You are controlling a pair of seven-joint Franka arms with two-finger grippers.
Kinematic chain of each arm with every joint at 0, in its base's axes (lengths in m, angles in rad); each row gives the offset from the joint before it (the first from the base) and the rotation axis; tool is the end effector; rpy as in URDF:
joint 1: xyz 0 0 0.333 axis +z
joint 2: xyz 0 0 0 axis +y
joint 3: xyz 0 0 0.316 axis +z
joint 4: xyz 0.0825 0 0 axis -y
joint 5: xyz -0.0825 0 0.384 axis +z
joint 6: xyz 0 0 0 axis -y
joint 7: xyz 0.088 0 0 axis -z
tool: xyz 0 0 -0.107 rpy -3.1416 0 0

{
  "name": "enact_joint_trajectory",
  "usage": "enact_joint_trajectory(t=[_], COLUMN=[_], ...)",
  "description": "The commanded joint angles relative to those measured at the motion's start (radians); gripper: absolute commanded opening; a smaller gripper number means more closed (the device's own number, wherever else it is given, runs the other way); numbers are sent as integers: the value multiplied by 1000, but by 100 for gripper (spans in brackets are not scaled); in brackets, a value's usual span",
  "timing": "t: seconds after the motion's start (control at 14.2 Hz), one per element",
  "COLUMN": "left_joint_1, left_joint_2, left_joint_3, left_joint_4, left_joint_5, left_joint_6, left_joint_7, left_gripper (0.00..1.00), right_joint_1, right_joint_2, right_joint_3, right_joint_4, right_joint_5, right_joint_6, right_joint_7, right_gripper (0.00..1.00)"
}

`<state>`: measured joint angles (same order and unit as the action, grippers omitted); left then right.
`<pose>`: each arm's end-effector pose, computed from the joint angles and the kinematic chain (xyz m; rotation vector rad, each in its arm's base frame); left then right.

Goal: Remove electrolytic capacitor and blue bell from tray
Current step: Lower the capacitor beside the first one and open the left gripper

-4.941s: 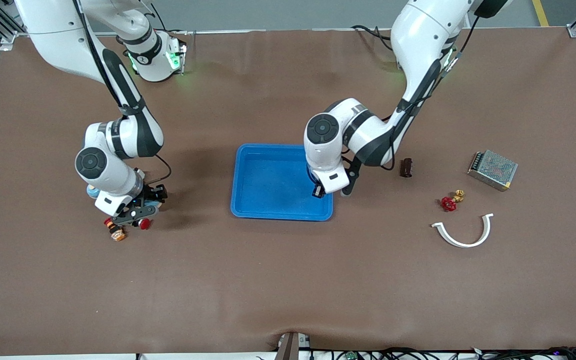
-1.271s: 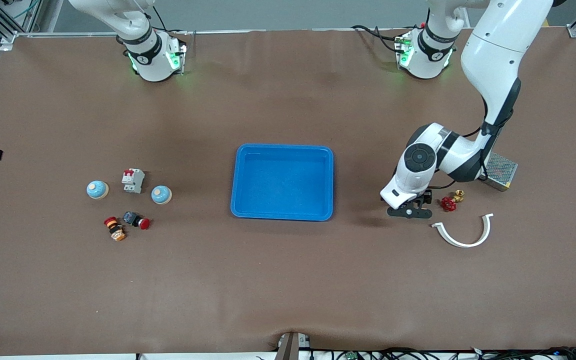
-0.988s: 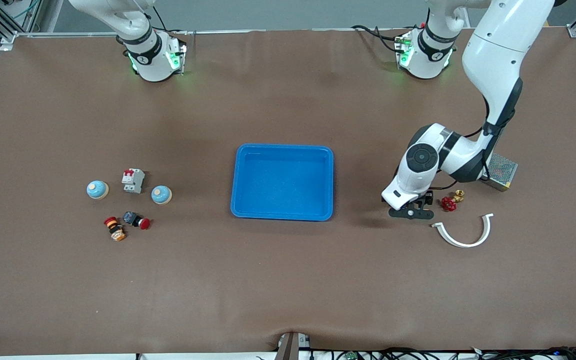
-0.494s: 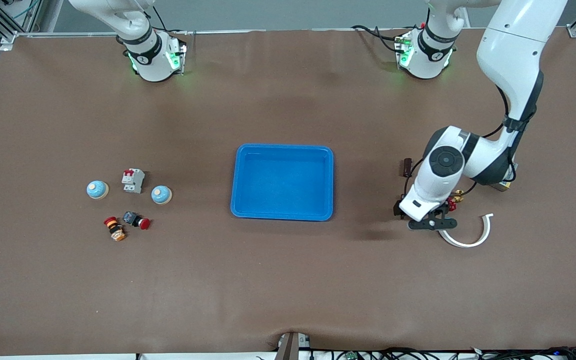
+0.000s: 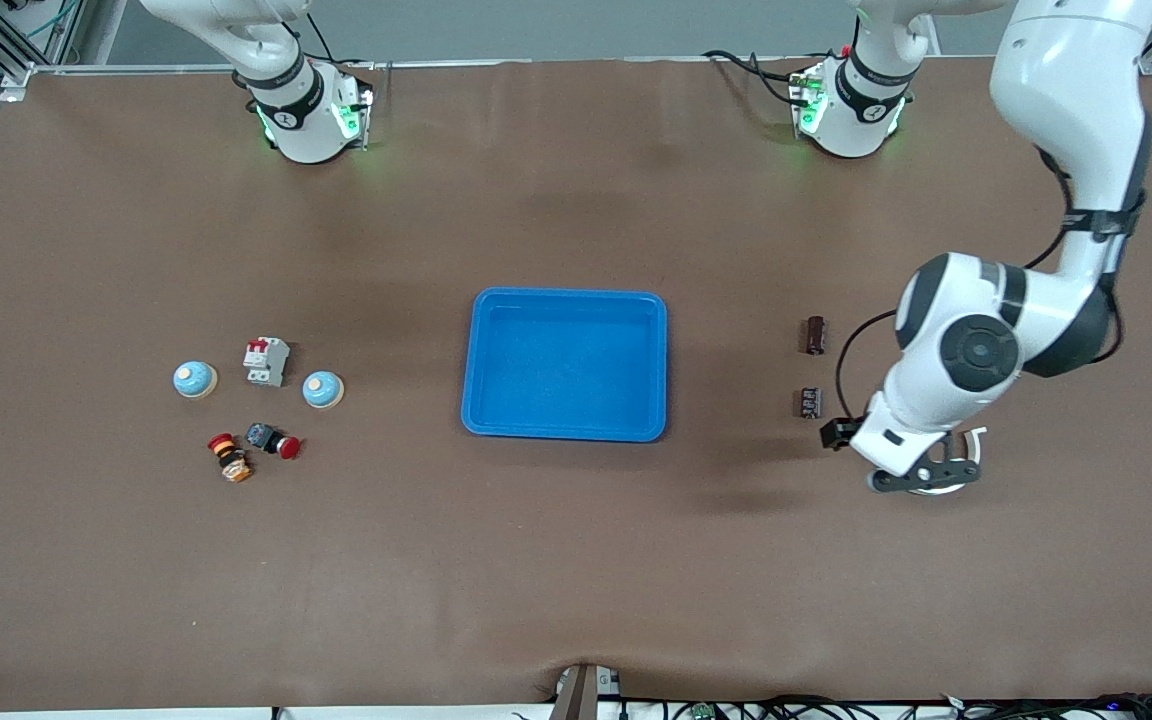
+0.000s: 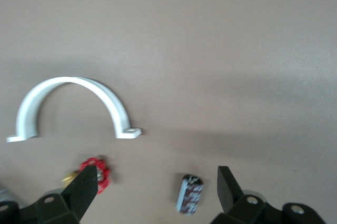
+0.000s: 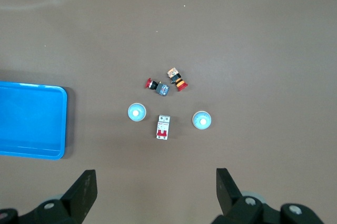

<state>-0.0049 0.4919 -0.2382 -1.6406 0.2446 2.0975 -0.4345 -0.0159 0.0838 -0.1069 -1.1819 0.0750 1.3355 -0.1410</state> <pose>0.6628 -0.1329 0.3357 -3.0399 -0.1405 -0.0248 0.5426 -0.0537 0.7349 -3.0851 -0.0601 -0.1202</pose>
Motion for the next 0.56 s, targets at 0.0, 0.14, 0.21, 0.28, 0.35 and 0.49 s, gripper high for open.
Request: enact_joint_trajectory(t=[0.0, 0.14, 0.21, 0.28, 0.35, 0.49], left_joint_1=[23, 25, 25, 26, 34, 46], left_joint_2=[-16, -38, -53, -65, -85, -121], left_joint_3=[-12, -10, -7, -4, -3, -1], left_joint_4=[59, 59, 58, 58, 58, 58], left_joint_5=[-30, -30, -30, -30, -30, -34], left_joint_6=[-77, -79, -85, -102, -114, -151], left_joint_7=[31, 31, 33, 34, 37, 74], left_gripper=[100, 100, 100, 100, 100, 100], right_joint_1=[-19, -6, -1, -4, -4, 5], right_joint_2=[-15, -12, -10, -6, 4, 8], right_joint_3=[24, 21, 21, 24, 27, 29], right_joint_4=[-21, -21, -21, -21, -21, -24], right_joint_5=[6, 5, 5, 11, 19, 9], right_joint_6=[17, 28, 51, 76, 77, 73], right_joint_7=[5, 3, 3, 5, 3, -3], right_gripper=[100, 100, 100, 100, 100, 100])
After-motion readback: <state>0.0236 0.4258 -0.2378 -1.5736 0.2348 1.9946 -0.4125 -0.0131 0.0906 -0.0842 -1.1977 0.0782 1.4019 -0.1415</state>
